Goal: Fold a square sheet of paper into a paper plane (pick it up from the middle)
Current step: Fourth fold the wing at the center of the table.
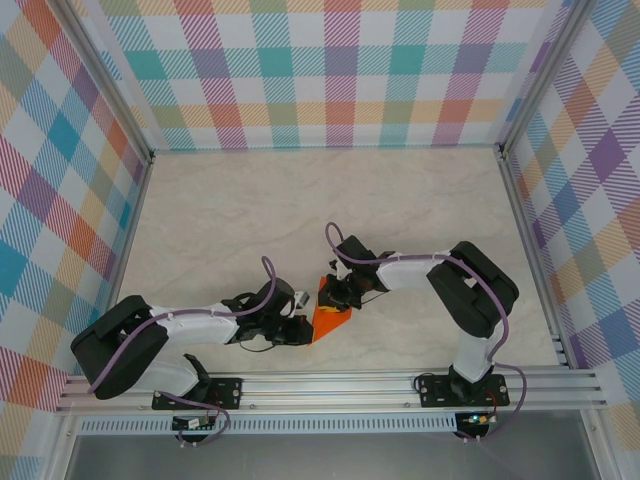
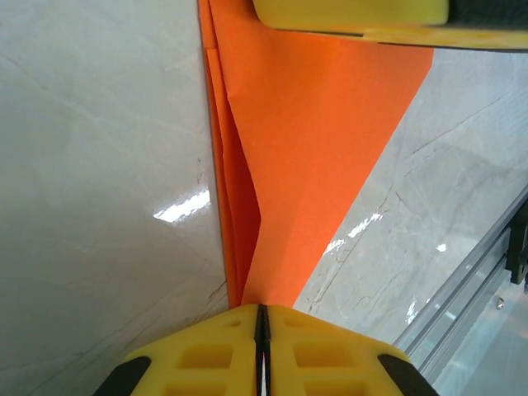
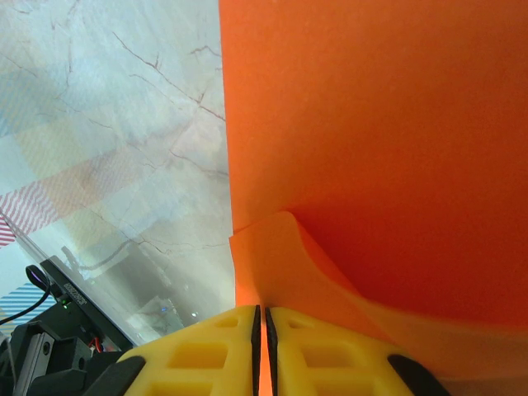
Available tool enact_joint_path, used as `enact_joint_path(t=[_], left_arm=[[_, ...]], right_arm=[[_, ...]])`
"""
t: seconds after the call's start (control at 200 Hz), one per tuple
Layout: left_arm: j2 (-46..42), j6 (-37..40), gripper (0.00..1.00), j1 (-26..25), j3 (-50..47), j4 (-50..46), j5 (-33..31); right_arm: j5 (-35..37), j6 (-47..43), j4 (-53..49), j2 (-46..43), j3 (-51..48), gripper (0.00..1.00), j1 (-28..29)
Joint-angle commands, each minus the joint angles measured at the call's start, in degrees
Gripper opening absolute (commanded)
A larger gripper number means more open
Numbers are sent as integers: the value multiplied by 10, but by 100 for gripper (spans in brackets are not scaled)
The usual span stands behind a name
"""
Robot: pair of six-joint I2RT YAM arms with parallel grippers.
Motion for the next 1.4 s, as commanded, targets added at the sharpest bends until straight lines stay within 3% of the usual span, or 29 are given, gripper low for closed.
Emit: enact_joint_path(t=[0.0, 0.17, 0.45, 0.77, 1.025, 1.395], left_arm=[[7, 24, 10, -1, 2, -98, 18], [21, 28, 8, 0, 16, -147, -3], [28, 39, 8, -4, 21, -183, 16], [-37, 47, 9, -6, 50, -267, -4], [-91, 19, 13, -6, 105, -241, -49], [5, -2, 13, -6, 121, -89, -68]], right_arm=[[41, -8, -40, 31, -20, 14, 0], [42, -7, -43, 31, -17, 14, -1], [43, -7, -46, 31, -16, 15, 0], [45, -6, -45, 31, -19, 15, -1], [45, -6, -44, 31, -20, 15, -2], [43, -7, -47, 36, -13, 15, 0]])
